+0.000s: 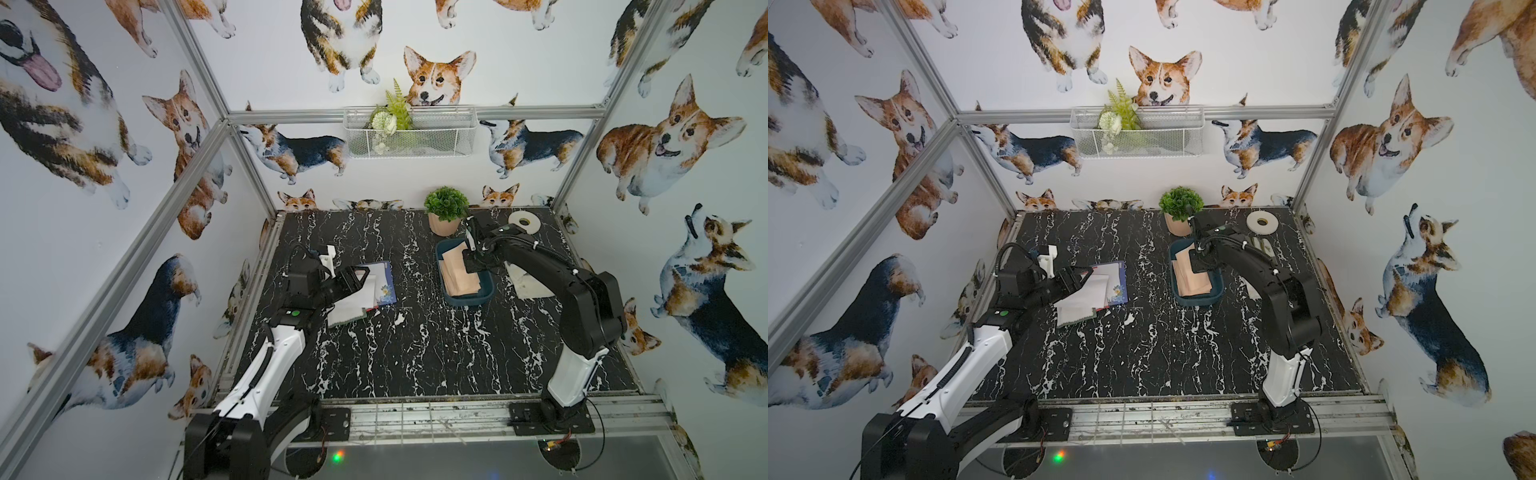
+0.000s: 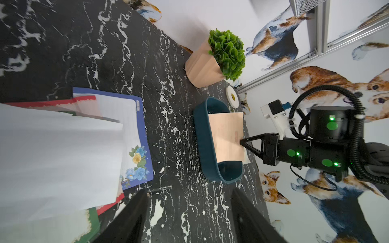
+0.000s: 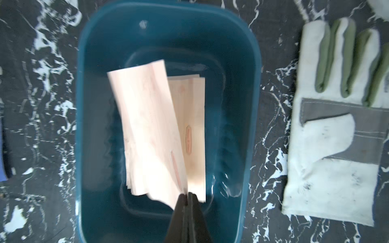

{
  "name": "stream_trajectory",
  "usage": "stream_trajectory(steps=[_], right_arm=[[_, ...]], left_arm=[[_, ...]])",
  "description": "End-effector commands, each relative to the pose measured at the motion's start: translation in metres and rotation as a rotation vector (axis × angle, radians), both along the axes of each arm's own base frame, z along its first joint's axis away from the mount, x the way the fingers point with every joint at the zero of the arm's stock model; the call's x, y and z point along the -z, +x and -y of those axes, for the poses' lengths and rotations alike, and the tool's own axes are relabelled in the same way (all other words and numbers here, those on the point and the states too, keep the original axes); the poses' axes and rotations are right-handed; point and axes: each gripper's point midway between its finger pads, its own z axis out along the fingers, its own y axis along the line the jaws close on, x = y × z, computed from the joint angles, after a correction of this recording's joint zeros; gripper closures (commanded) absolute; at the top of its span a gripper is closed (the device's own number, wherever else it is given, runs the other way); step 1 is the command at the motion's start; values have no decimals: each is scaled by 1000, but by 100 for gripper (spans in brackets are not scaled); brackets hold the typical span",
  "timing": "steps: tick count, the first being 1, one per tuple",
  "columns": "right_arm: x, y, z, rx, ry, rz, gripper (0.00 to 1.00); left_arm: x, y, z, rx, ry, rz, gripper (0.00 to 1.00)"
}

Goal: Take out the stationery paper from the storage box
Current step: Pick up the stationery paper from the storage box.

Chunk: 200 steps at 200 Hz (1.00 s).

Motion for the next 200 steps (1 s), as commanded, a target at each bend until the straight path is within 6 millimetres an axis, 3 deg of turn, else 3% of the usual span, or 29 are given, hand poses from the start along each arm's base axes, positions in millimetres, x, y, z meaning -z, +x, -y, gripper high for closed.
stream_trajectory(steps=[1,46,88,144,166,200], right_arm=[[-25,-17,2,9,6,29,100],[-82,-52,-10,-28,111,110,100],[-150,-91,-37,-70,441,172,100],[-218,-136,-82,-217,891,153,100],[-234,-145,-93,-256,997,145,100],[-235,-150,-107,-293,1036,118,100]], left_arm=[[-33,1,21,94,-186,111,28],[-59,-12,36,184,-351,233,19],[-90,-33,58,320,-476,358,18],[-105,-46,82,404,-572,416,19],[-110,-49,95,431,-581,431,19],[-109,-50,116,472,-589,412,20]])
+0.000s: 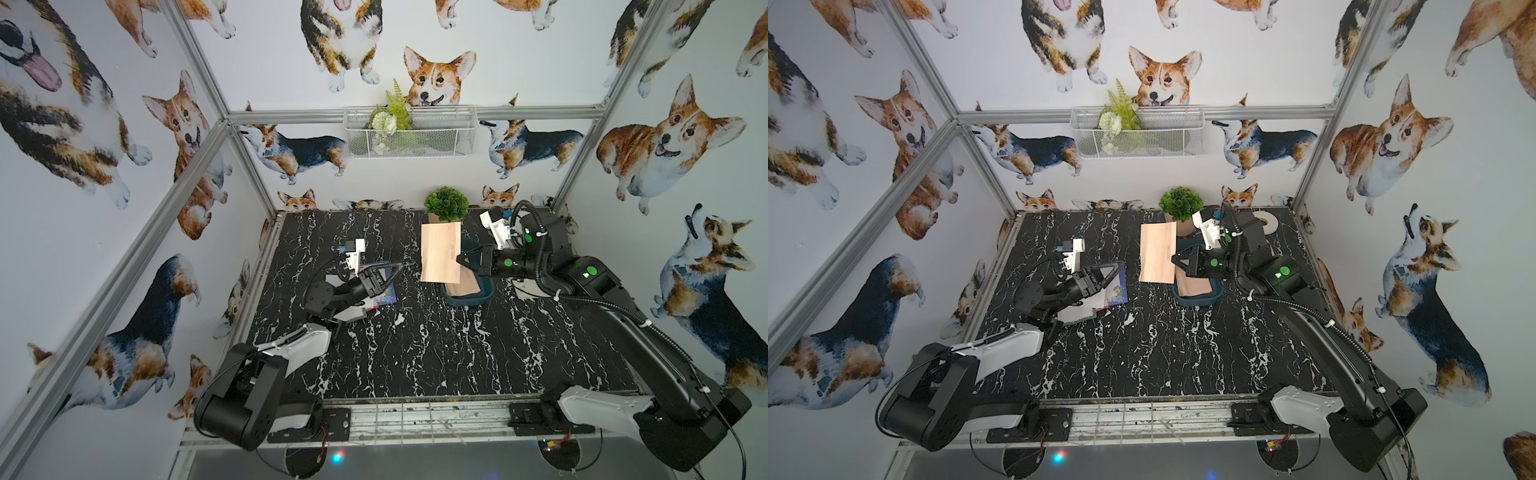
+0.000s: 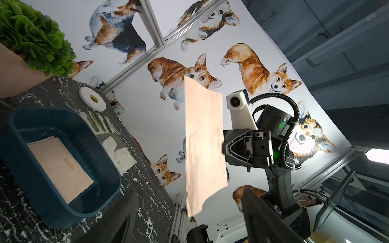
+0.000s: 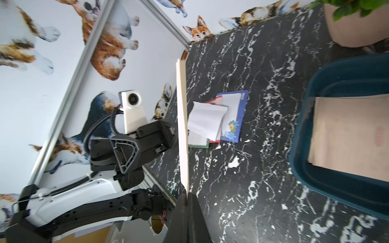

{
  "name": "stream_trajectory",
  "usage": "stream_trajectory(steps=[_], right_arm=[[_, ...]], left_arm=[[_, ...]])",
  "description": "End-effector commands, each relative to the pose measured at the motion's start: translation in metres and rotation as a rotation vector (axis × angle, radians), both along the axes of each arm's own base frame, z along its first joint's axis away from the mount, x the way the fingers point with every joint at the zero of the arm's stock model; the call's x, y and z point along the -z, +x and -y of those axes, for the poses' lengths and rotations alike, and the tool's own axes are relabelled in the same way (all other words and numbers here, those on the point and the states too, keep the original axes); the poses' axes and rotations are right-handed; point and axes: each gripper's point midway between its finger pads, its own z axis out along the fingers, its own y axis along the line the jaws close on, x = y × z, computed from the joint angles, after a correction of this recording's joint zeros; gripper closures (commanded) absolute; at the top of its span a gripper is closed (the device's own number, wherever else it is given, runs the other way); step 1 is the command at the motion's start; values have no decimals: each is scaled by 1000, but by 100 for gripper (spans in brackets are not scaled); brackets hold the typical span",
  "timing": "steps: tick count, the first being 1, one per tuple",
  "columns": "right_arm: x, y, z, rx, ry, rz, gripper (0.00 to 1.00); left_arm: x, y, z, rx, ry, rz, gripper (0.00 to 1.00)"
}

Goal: Take out the stationery paper from the storage box
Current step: Pick up the stationery paper from the storage box.

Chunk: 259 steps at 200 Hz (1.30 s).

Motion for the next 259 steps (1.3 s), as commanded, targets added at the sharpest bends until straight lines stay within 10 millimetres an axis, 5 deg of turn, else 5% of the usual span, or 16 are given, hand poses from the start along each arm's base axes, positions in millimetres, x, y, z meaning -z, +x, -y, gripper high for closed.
stream_trajectory(steps=[1,50,125,178,197,208,259], right_arm=[[-22,-7,-20,-71,117,6,100],[-20,-10,-34,-103,119,2,100],[2,-7,-25,-64,29,-2,100],[12,-6,-21,-48,-17,-11,100],[16,-6,-17,-32,-37,-11,60],[16,-7,-15,-26,-41,-6,46],[26,-14,-3,-3,-74,-8,38]], left_arm=[[-12,-5,10,28,-34,47,20],[-15,-9,37,83,-39,52,26],[-26,-20,39,103,-51,86,100],[-23,-18,38,99,-40,65,100],[-16,-12,33,72,-12,43,100],[-3,-1,28,30,38,-7,100],[90,33,-4,-216,499,-306,100]])
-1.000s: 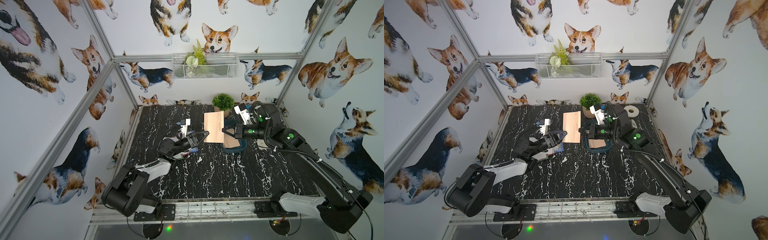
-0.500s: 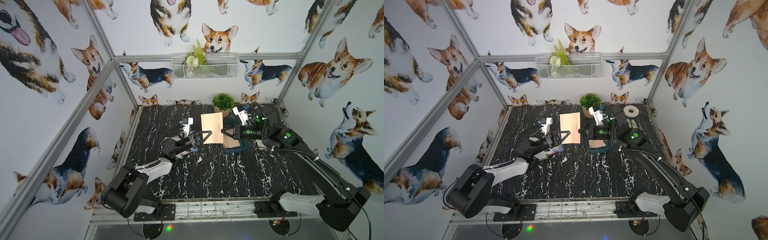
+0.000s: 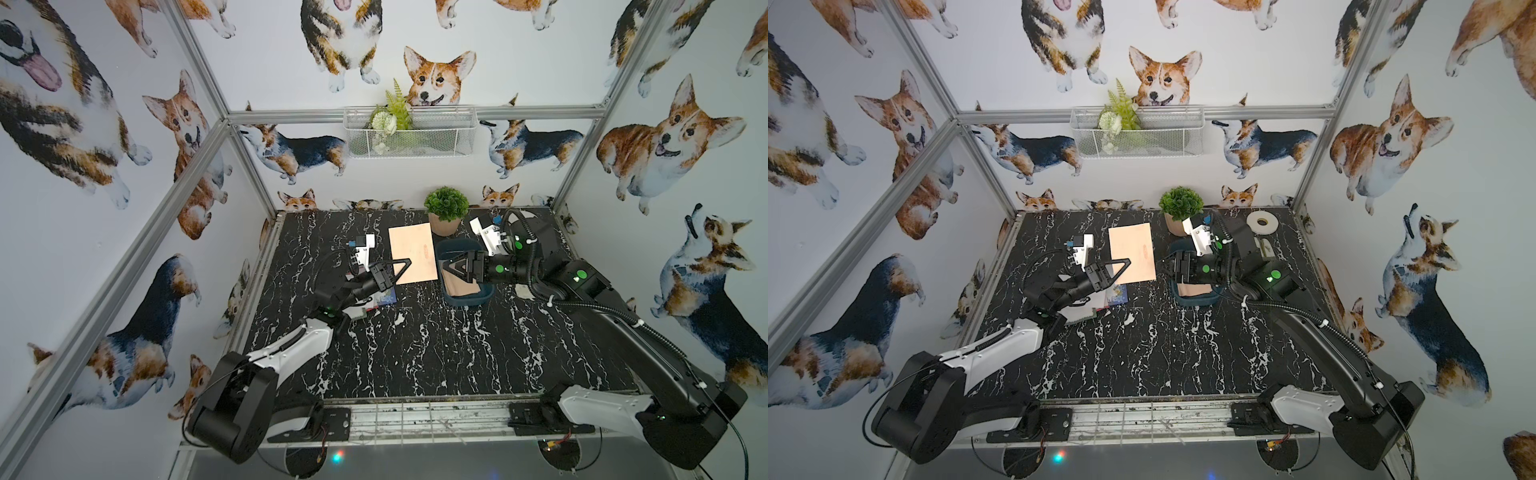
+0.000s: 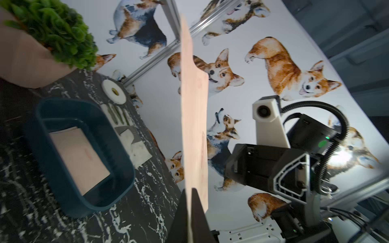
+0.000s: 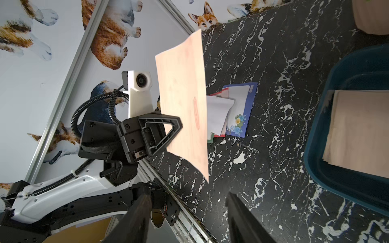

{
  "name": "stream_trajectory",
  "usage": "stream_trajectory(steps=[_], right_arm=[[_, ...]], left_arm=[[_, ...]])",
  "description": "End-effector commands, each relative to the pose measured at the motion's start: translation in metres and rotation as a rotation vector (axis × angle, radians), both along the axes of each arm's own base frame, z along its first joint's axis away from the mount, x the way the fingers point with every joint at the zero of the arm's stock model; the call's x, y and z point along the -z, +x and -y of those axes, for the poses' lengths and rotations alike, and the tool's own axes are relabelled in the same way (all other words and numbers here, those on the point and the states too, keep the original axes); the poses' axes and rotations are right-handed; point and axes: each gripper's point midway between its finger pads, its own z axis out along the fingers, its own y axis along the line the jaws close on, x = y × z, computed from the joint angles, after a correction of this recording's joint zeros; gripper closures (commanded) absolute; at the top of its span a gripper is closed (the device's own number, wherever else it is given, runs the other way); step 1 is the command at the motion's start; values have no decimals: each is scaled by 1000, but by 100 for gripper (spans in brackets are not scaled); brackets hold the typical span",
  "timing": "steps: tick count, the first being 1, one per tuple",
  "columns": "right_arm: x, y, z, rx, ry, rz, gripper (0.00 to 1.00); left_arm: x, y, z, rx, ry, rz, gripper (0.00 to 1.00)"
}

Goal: Take out the stationery paper from the storage box
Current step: Pick up the stationery paper from the storage box, then place the stationery paper at the center of the board.

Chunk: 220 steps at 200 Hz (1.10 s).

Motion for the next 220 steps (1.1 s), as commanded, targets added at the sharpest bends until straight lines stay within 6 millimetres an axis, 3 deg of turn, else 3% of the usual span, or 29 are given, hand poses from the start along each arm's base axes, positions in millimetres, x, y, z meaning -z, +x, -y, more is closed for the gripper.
stream_trajectory(steps=[1,45,54,86,94,97,113,123,158,186,220], right_arm=[[10,-3,7,21,-33,-5,38],[28,-4,9,24,-57,-38,38],[20,-10,13,22,-41,-14,38],[24,-13,19,27,-62,-5,38],[25,-14,20,29,-65,-5,38],[25,-14,20,29,-65,-5,38],[26,-16,21,23,-65,-3,38],[26,-17,21,22,-71,-2,38],[33,-19,24,15,-93,-4,38],[39,-22,25,8,-103,-11,38],[43,-23,27,7,-114,-6,34]], left_arm=[[74,13,-17,-115,327,-199,100],[112,32,-18,-162,396,-318,100],[120,38,-18,-170,410,-338,100],[147,60,-10,-168,478,-395,100],[162,61,-10,-164,509,-424,100],[155,69,-7,-169,506,-406,100],[168,77,-3,-166,530,-423,100],[187,81,-3,-162,565,-456,100],[221,87,-5,-171,638,-518,100],[235,86,-12,-200,718,-534,100],[237,83,-13,-200,785,-522,71]])
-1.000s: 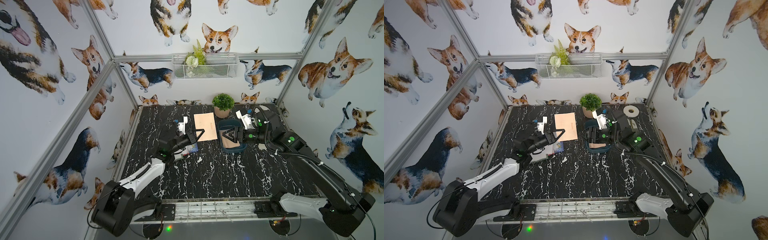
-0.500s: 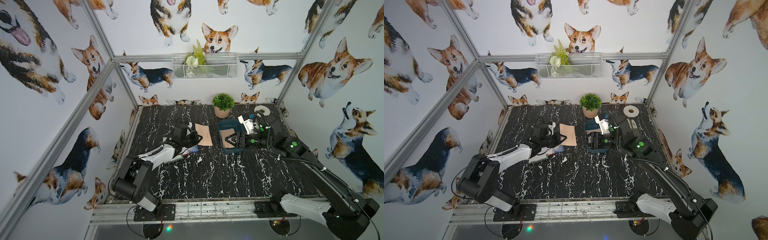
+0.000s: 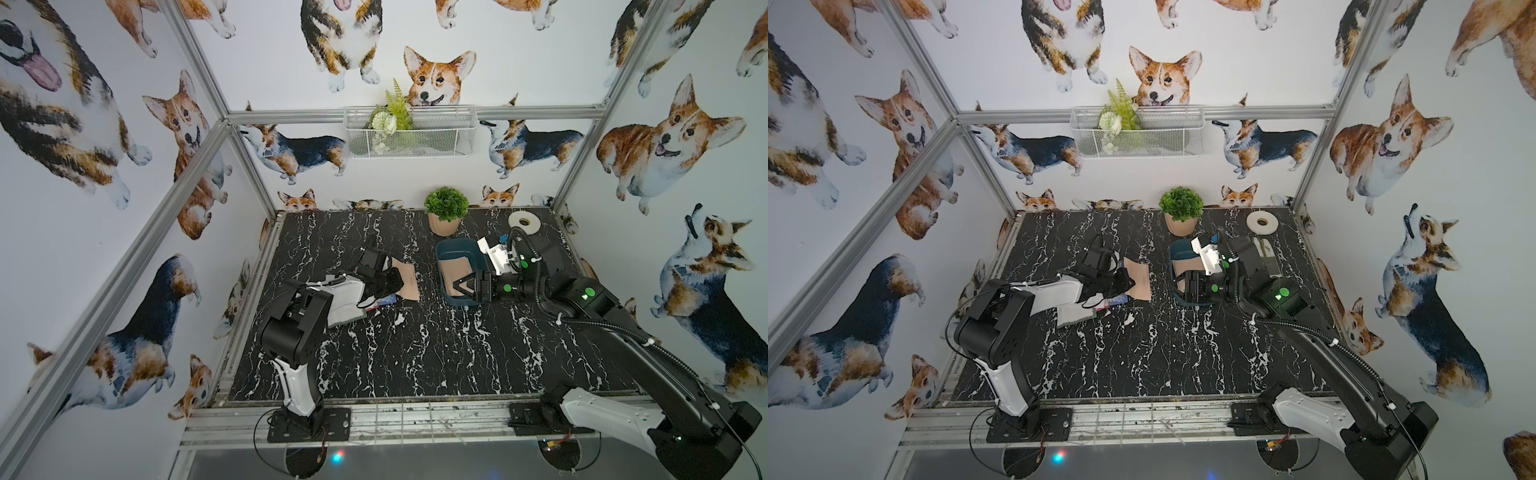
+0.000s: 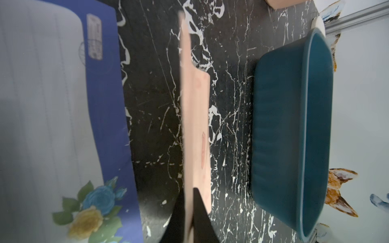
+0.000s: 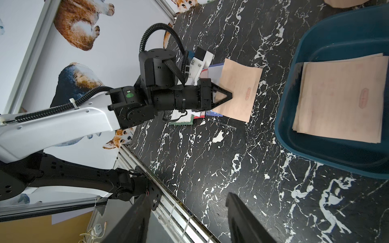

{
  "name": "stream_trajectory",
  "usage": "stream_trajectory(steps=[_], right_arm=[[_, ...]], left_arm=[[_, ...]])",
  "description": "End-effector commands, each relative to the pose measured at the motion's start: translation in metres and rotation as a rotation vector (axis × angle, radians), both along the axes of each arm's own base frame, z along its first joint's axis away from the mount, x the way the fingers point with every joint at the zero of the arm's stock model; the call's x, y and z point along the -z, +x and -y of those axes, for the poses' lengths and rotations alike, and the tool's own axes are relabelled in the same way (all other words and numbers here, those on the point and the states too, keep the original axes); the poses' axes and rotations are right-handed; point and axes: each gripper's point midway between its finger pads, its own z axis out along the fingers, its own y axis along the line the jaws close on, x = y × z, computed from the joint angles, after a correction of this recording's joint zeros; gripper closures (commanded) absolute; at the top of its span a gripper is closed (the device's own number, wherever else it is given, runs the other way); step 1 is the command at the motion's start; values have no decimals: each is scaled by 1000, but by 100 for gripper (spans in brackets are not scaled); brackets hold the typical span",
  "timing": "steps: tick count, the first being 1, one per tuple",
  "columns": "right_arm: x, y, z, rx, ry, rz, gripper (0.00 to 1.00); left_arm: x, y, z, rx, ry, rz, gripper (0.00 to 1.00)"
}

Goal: Take out the stationery paper from the storage box
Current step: Place the stationery paper at the center of the board.

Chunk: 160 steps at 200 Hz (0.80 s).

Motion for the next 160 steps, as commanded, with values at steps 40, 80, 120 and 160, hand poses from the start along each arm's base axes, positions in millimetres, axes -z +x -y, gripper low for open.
stream_trajectory(steps=[40,80,120,160], right_arm=[[4,-1,0,-12,-14,2,34],[2,1,-2,-12,-2,-3,34],[13,8,-16,-28,38,-33,33],[37,27,-65,-129,183,-141,33]], left_arm=[[-13,-7,-13,25,268,51,43],[-45,-13,-34,40,512,84,34],[-93,-30,-67,-17,626,171,32],[-184,-73,-95,-170,218,450,18]])
